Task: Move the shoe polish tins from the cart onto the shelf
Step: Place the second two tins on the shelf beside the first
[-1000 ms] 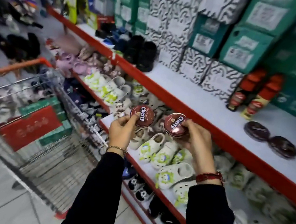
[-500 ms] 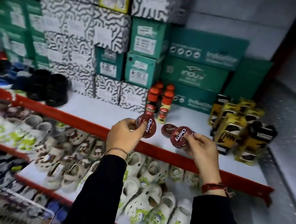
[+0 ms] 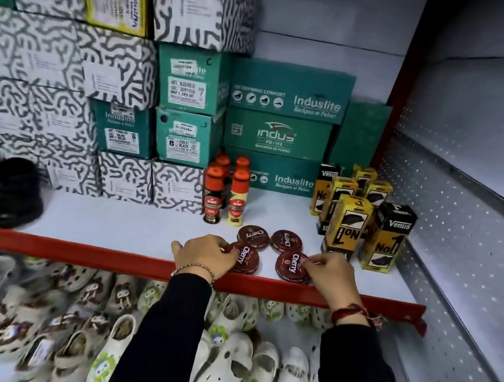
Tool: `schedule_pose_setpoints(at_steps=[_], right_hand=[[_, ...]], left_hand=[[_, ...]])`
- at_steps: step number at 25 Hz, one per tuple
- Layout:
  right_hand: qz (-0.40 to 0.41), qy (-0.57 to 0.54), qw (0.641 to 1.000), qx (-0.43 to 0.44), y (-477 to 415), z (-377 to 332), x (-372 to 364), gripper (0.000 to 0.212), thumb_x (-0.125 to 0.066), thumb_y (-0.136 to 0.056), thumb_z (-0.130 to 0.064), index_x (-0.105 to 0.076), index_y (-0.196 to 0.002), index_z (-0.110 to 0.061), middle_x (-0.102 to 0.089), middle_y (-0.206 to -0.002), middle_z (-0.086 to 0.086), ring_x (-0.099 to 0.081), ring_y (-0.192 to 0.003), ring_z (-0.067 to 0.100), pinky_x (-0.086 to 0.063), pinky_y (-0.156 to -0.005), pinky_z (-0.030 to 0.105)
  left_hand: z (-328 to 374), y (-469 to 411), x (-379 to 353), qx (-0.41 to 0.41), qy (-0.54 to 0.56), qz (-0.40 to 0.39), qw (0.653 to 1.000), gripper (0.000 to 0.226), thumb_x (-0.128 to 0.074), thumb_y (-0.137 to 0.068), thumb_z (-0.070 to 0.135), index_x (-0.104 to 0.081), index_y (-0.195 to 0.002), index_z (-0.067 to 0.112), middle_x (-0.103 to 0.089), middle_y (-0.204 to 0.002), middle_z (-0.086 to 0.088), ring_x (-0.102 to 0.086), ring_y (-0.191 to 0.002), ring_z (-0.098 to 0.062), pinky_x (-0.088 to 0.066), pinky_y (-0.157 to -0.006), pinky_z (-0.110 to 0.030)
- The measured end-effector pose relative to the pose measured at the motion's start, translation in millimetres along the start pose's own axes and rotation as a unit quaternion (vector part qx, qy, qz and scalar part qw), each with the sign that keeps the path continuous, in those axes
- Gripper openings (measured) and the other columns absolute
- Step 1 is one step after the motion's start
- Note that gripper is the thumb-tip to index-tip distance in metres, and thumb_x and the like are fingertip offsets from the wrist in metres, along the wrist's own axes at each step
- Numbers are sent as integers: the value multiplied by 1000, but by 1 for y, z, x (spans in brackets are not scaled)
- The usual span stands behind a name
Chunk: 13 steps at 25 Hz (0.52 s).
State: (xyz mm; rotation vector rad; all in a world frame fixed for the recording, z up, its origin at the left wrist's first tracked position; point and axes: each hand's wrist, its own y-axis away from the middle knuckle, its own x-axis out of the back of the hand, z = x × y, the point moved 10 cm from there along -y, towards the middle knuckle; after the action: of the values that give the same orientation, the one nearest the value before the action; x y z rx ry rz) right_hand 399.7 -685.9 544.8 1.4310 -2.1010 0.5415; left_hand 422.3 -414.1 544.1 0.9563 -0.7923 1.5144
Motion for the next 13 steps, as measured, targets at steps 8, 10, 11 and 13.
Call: schedule_pose_setpoints(at_steps=[8,10,11,13], right_hand=[[-65,21,998,-4,-2,-5,-12,21,-78,-77,-22,-76,-95,-11,-72,-96,5,-65,-92,18,-50,-85,27],[-72,32,997,0,-2,-7,-12,23,-75,-79,-20,-76,-100,-11,-73,-103,6,-66,-95,19,-50,-88,28],[-67,43,997,7,-2,-9,-10,25,-70,-82,-17,-74,-107,-11,-73,-111,8,-66,-99,21,-51,-92,29],[-56,58,996,47,-4,-21,-9,39,-56,-88,-7,-64,-126,-10,-67,-128,11,-64,-100,21,-48,-91,27]], left_hand=[[11,-8,-8,-46,4,-54,998,43,-57,-81,63,-73,-110,36,-73,-117,10,-60,-119,-18,-26,-106,-43],[9,-10,-8,-44,19,-61,997,42,-60,-80,61,-70,-110,35,-73,-115,11,-60,-119,-17,-26,-107,-43],[10,-10,-7,-46,28,-61,997,41,-61,-80,58,-67,-113,35,-72,-117,11,-59,-120,-16,-27,-107,-42],[15,-14,-7,-71,55,-50,995,47,-61,-83,45,-57,-129,35,-63,-133,8,-54,-128,-20,-31,-110,-40]])
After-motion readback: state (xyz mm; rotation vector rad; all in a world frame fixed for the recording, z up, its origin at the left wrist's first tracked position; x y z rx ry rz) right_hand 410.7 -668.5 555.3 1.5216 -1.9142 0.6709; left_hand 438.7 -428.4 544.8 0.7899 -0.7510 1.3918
